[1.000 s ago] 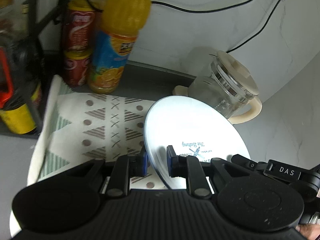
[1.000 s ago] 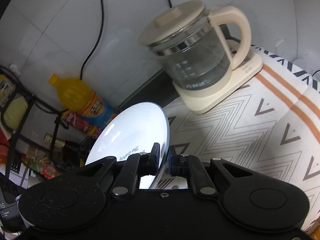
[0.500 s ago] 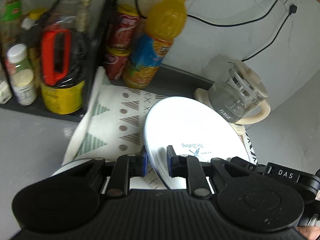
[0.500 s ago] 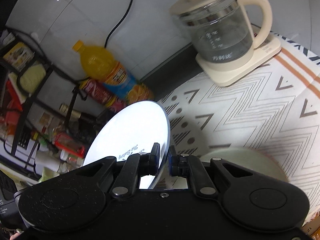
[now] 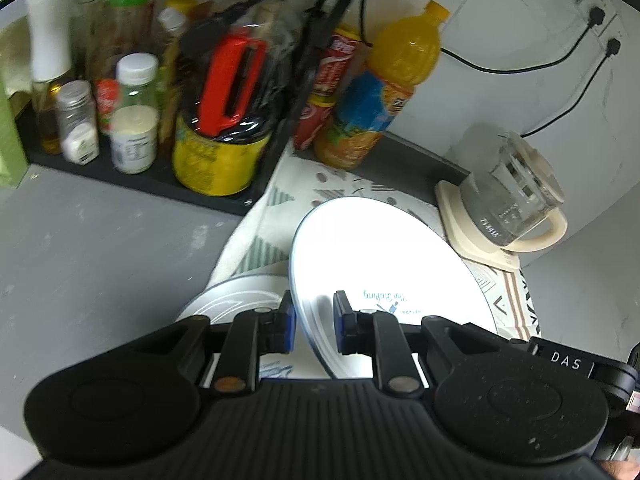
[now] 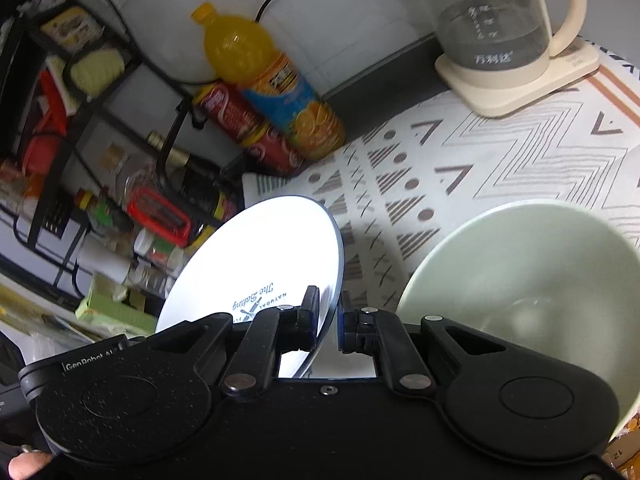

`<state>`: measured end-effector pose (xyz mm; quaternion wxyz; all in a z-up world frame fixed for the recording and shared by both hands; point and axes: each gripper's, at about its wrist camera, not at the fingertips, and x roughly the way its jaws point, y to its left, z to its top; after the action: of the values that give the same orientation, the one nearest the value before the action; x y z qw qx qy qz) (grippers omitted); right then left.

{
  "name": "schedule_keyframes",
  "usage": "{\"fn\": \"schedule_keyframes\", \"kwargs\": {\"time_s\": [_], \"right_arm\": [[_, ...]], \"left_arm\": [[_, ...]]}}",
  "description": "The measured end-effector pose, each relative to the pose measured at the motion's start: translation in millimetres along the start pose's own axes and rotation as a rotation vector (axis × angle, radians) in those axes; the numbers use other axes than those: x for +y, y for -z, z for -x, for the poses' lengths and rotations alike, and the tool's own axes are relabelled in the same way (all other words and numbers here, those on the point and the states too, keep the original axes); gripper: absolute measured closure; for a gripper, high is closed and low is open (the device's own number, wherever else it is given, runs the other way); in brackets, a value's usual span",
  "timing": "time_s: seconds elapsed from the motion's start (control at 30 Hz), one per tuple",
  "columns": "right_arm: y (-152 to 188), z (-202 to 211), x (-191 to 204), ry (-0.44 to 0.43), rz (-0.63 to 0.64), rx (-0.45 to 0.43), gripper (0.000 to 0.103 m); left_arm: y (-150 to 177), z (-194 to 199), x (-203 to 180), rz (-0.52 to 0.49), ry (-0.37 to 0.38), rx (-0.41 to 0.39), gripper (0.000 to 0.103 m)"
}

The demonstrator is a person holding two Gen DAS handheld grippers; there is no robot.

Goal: Organize plates and bowls
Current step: 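Lift the 'BAKERY' plate with both grippers toward the plate stack, then lower the 'BAKERY' plate onto the white plate stack with both grippers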

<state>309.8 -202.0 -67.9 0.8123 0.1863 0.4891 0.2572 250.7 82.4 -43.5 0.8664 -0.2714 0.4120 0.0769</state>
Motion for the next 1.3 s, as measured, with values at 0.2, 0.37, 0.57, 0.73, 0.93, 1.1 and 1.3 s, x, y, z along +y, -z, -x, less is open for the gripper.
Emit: {"fn": "schedule_keyframes", "kwargs": {"time_s": [0.2,0.37,0.57,0.73,0.93,1.1,1.3], "right_arm": [[14,-4,11,0.006,0.043,0.029,0.094],[26,-7,19,0.029,0.091,0.046,0.094],[43,-8,24,0.064,0.148,0.065,0.093],[55,-12,24,0.097,0.186,0.08,0.093],[63,-15,25,0.128,0.222,0.086,0.093],[67,-17,26,0.162,0.257,0.096,0.093],[73,-23,27,0.203,0.295,0.115,0.092]], "left_arm": [[15,10,17,0.032,-0.024,-0.002,0.086],[25,12,29,0.051,-0.042,0.007,0.086],[37,12,37,0.06,-0.065,0.022,0.086],[49,8,45,0.062,-0.084,0.057,0.086],[61,0,50,0.062,-0.104,0.091,0.086],[68,-9,53,0.058,-0.114,0.12,0.086],[73,-19,56,0.058,-0.125,0.152,0.086]]}}
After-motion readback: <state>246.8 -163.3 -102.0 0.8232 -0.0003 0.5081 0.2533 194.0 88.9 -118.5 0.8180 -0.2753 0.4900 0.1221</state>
